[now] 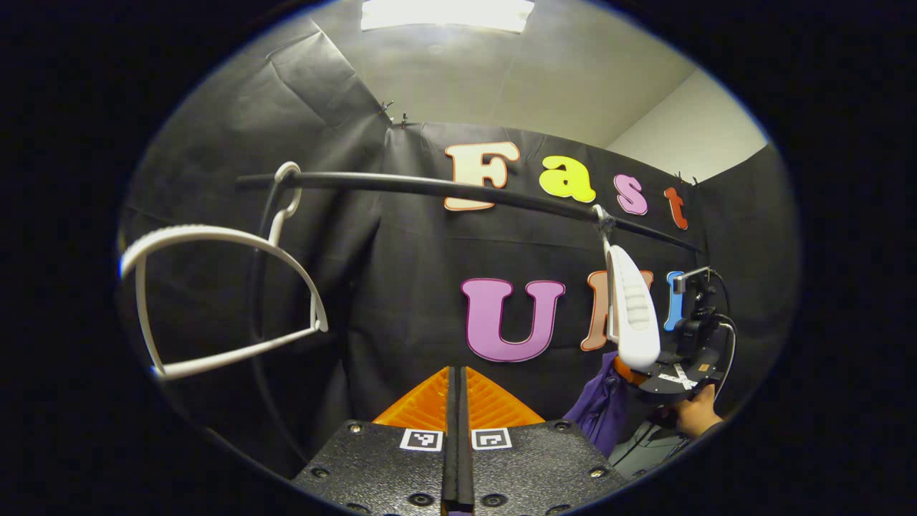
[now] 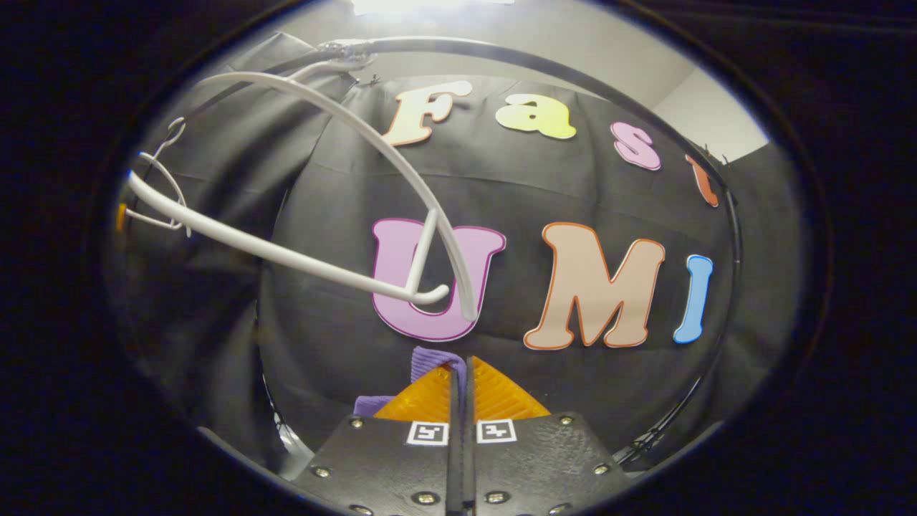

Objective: Grasp the clothes on the hanger with both hands and then place them into the laundry hamper below.

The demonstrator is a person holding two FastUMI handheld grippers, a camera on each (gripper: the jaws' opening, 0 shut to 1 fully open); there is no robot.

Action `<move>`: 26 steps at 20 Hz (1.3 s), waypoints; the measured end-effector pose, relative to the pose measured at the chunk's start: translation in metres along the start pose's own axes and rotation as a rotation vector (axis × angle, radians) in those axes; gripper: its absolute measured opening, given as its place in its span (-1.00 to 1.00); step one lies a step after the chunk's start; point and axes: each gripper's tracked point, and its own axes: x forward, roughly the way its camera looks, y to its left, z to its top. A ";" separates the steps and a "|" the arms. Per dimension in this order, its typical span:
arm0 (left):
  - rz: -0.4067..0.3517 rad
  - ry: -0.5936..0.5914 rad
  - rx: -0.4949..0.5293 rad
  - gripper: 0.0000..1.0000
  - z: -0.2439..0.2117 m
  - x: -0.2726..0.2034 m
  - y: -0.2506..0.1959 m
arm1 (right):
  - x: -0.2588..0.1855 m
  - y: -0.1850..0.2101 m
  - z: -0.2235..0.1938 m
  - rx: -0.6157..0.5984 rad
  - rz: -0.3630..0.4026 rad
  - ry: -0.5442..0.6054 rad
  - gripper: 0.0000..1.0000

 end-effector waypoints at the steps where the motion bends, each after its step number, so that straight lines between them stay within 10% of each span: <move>1: 0.001 0.012 -0.013 -0.99 -0.010 0.001 0.002 | -0.004 0.000 0.005 0.002 -0.001 -0.010 -0.99; 8: -0.016 0.109 -0.051 -1.00 -0.105 0.001 0.002 | -0.049 0.017 0.040 0.053 0.034 -0.074 -0.99; 17: -0.171 0.282 -0.052 0.65 -0.243 0.022 -0.066 | -0.097 0.034 0.064 0.049 0.050 -0.117 -0.99; 26: -0.290 0.355 -0.049 0.71 -0.306 0.025 -0.107 | -0.121 0.035 0.062 0.086 0.050 -0.128 -0.99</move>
